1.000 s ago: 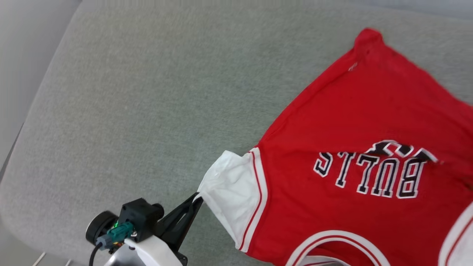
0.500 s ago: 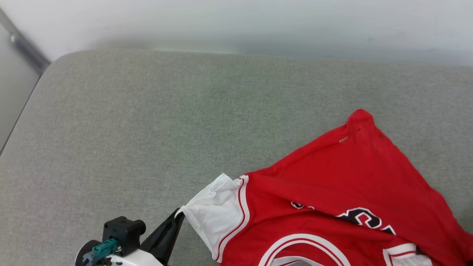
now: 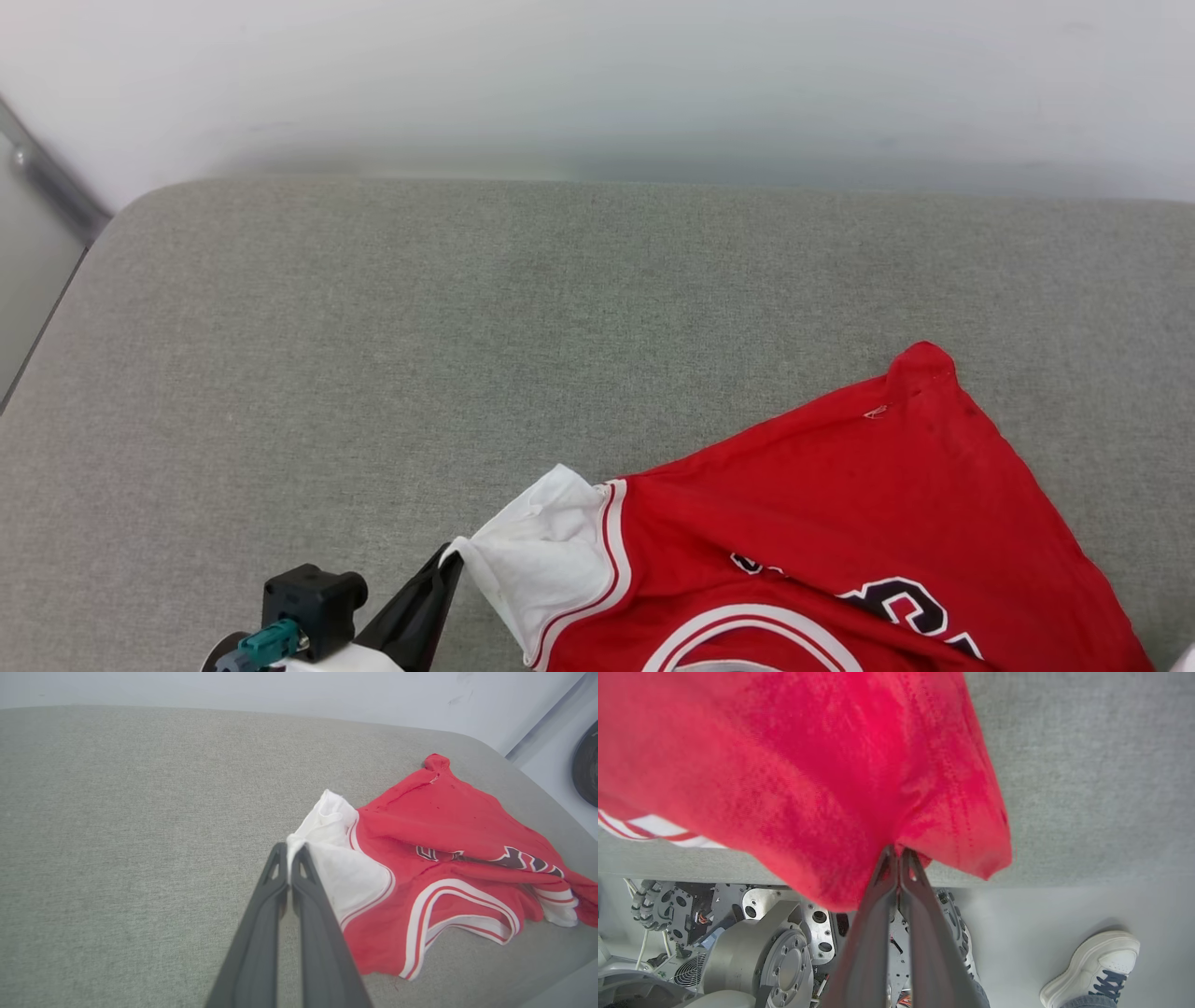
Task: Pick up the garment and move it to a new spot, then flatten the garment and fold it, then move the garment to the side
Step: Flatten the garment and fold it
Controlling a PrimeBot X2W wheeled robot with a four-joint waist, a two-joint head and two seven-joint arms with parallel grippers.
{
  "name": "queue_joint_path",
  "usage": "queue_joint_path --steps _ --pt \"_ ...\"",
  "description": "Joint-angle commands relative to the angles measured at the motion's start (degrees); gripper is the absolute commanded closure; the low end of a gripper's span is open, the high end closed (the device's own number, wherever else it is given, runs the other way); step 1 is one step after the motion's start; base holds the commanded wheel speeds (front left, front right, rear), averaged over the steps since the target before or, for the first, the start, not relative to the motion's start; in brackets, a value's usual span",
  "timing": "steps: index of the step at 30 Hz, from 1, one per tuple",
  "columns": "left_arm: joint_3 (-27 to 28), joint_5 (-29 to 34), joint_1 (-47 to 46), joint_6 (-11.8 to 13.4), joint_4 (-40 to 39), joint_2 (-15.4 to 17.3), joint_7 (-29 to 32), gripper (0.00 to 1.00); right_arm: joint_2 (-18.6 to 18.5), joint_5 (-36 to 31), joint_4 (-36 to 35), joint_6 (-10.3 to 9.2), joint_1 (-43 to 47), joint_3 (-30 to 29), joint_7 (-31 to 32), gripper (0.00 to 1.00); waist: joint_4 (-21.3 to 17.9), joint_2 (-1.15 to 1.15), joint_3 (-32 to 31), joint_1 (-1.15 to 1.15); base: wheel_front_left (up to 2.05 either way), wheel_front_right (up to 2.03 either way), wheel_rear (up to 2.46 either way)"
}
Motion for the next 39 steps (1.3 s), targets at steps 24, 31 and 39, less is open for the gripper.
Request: queue_joint_path --steps 24,31,39 --pt "-2.33 1.64 -6.85 -3.43 -1.12 -3.15 -0.62 1.0 -5.67 -2.4 -1.87 -0.02 -27.13 9.44 -0.15 0.0 9.64 0.0 9.61 0.01 0.0 0.0 0.0" --pt "-3.27 2.28 -9.36 -4.45 -1.74 -4.27 -0.72 1.0 -5.02 -6.61 6.45 -0.02 -34.13 8.4 -0.3 0.0 13.36 0.0 13.16 0.01 0.0 0.0 0.0" --pt "-4.06 2.72 -10.96 -5.29 -1.43 -5.61 -0.99 1.0 -5.85 -9.94 13.74 -0.02 -37.47 7.4 -1.27 0.0 15.9 0.0 16.11 0.01 0.0 0.0 0.0"
